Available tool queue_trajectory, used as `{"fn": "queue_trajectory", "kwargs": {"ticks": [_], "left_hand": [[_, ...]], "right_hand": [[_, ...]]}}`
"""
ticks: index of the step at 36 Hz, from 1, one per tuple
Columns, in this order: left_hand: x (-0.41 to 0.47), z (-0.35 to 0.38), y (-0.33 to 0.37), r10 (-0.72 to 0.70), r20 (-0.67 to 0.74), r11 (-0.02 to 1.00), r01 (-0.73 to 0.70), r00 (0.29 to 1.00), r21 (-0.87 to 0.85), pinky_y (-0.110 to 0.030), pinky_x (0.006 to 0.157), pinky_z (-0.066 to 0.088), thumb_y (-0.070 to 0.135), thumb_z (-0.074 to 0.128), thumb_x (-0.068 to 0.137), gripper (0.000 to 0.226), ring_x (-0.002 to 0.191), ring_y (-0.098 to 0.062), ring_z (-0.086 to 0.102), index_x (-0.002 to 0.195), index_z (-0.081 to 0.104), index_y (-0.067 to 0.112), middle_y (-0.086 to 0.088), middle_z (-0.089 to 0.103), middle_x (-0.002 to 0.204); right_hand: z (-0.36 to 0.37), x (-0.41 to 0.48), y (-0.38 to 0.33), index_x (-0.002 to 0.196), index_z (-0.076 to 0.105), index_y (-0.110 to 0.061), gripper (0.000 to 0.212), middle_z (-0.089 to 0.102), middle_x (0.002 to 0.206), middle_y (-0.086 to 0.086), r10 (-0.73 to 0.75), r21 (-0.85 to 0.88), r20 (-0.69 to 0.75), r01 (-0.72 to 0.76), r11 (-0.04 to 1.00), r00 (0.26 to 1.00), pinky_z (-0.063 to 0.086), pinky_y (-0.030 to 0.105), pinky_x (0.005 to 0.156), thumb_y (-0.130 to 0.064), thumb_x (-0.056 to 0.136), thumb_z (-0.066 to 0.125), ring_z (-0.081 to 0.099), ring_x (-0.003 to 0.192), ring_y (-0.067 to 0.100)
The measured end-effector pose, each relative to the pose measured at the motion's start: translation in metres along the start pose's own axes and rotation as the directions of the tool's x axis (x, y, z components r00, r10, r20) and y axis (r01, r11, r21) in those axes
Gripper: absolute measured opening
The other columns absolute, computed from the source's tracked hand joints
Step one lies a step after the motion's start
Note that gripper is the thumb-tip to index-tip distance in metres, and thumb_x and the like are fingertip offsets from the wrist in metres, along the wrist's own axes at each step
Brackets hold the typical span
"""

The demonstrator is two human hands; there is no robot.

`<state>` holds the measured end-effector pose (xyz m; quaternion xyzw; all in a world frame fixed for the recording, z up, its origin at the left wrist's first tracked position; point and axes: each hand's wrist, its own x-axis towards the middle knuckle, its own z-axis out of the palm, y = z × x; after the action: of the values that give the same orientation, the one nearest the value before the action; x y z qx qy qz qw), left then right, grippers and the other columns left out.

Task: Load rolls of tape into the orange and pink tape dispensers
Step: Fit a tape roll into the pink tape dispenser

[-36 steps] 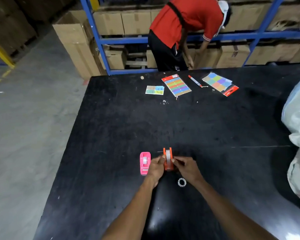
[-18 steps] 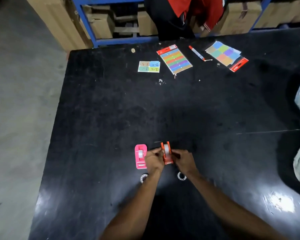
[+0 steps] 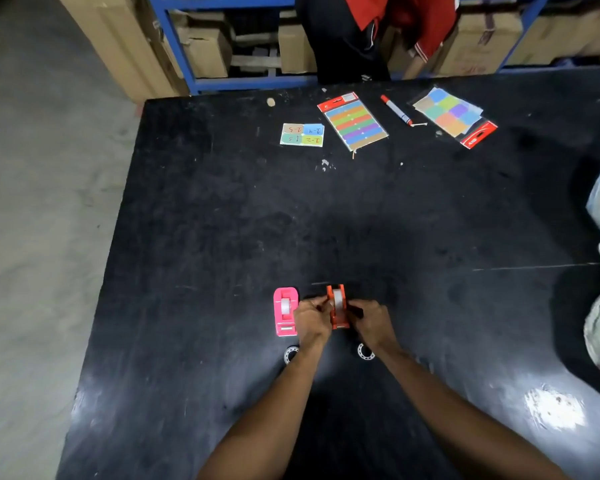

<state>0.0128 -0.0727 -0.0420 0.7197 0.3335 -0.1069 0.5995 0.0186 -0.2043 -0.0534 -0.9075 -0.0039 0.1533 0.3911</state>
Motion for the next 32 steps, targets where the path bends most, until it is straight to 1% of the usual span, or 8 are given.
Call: {"fn": "queue_trajectory", "kwargs": {"ticks": [5,8,10,13,17,21,27,32], "left_hand": [[-0.016,-0.016,0.016,0.101,-0.02,0.982,-0.096,0.995,0.164,0.002,0.06,0.04,0.004,0.06,0.094,0.018,0.083,-0.014,0.063,0.101,0.076,-0.001,-0.013,0.076,0.099],[-0.018,-0.041,0.022,0.19,-0.042,0.955,-0.175,0.981,0.238,-0.007,0.066,0.044,-0.002,0.055,0.09,0.026,0.086,-0.017,0.07,0.097,0.078,0.008,-0.008,0.078,0.096],[-0.015,-0.066,0.025,0.263,-0.091,0.94,-0.233,0.961,0.251,-0.017,0.076,0.055,-0.003,0.054,0.087,0.031,0.086,-0.018,0.073,0.094,0.078,0.015,-0.004,0.079,0.091],[-0.005,-0.105,0.023,0.362,-0.124,0.91,-0.321,0.924,0.262,-0.028,0.086,0.059,-0.001,0.054,0.088,0.031,0.086,-0.017,0.074,0.102,0.075,0.018,-0.002,0.079,0.093],[0.01,-0.144,0.017,0.297,0.109,0.889,-0.316,0.949,0.331,-0.031,0.097,0.053,-0.009,0.065,0.078,0.059,0.089,-0.013,0.057,0.133,0.058,0.013,-0.006,0.066,0.12],[0.021,-0.158,0.0,0.087,0.443,0.825,-0.313,0.892,0.47,-0.027,0.107,0.044,0.007,0.088,0.067,0.111,0.125,-0.018,0.048,0.156,0.022,0.021,0.001,0.035,0.146],[0.035,-0.146,-0.025,0.184,0.531,0.826,-0.423,0.827,0.373,0.006,0.092,0.032,0.008,0.095,0.056,0.132,0.135,-0.009,0.038,0.158,0.012,0.021,0.002,0.026,0.151],[0.044,-0.135,-0.033,0.274,0.469,0.83,-0.453,0.84,0.325,-0.03,0.114,0.04,0.008,0.095,0.054,0.119,0.138,-0.021,0.045,0.152,0.028,0.013,-0.005,0.036,0.152]], "right_hand": [[-0.002,-0.001,0.005,0.089,0.079,-0.013,0.012,0.079,0.087,0.005,0.019,-0.063,-0.003,-0.02,0.998,1.0,0.047,0.011,0.063,-0.005,0.083,0.073,0.069,0.076,0.01],[-0.009,-0.003,-0.001,0.1,0.078,-0.013,0.019,0.079,0.099,0.007,0.036,-0.092,-0.068,-0.043,0.995,0.997,0.048,0.01,0.076,-0.006,0.085,0.069,0.072,0.088,0.015],[-0.015,-0.007,-0.012,0.103,0.077,-0.014,0.021,0.079,0.102,0.006,0.016,-0.106,-0.154,-0.032,0.994,0.988,0.056,0.029,0.086,-0.006,0.085,0.069,0.073,0.094,0.023],[-0.017,-0.008,-0.037,0.09,0.074,-0.017,0.013,0.074,0.093,0.002,-0.094,-0.133,-0.167,0.072,0.989,0.982,0.057,0.036,0.074,-0.007,0.083,0.07,0.071,0.084,0.022],[-0.006,0.001,-0.069,0.094,0.075,-0.017,0.012,0.07,0.094,0.0,-0.195,-0.174,0.059,0.203,0.964,0.979,0.057,0.036,0.077,-0.012,0.083,0.073,0.071,0.084,0.019],[0.012,0.007,-0.096,0.109,0.072,-0.013,0.026,0.067,0.107,0.005,-0.24,-0.273,0.27,0.314,0.91,0.932,0.054,0.038,0.084,-0.019,0.084,0.074,0.068,0.093,0.024],[0.039,0.016,-0.112,0.119,0.066,-0.018,0.034,0.057,0.117,0.003,-0.25,-0.39,0.338,0.376,0.84,0.907,0.048,0.039,0.085,-0.027,0.086,0.068,0.063,0.103,0.025],[0.05,0.026,-0.111,0.122,0.063,-0.017,0.039,0.047,0.124,0.002,-0.171,-0.456,0.367,0.337,0.824,0.914,0.052,0.042,0.088,-0.028,0.085,0.069,0.064,0.101,0.028]]}}
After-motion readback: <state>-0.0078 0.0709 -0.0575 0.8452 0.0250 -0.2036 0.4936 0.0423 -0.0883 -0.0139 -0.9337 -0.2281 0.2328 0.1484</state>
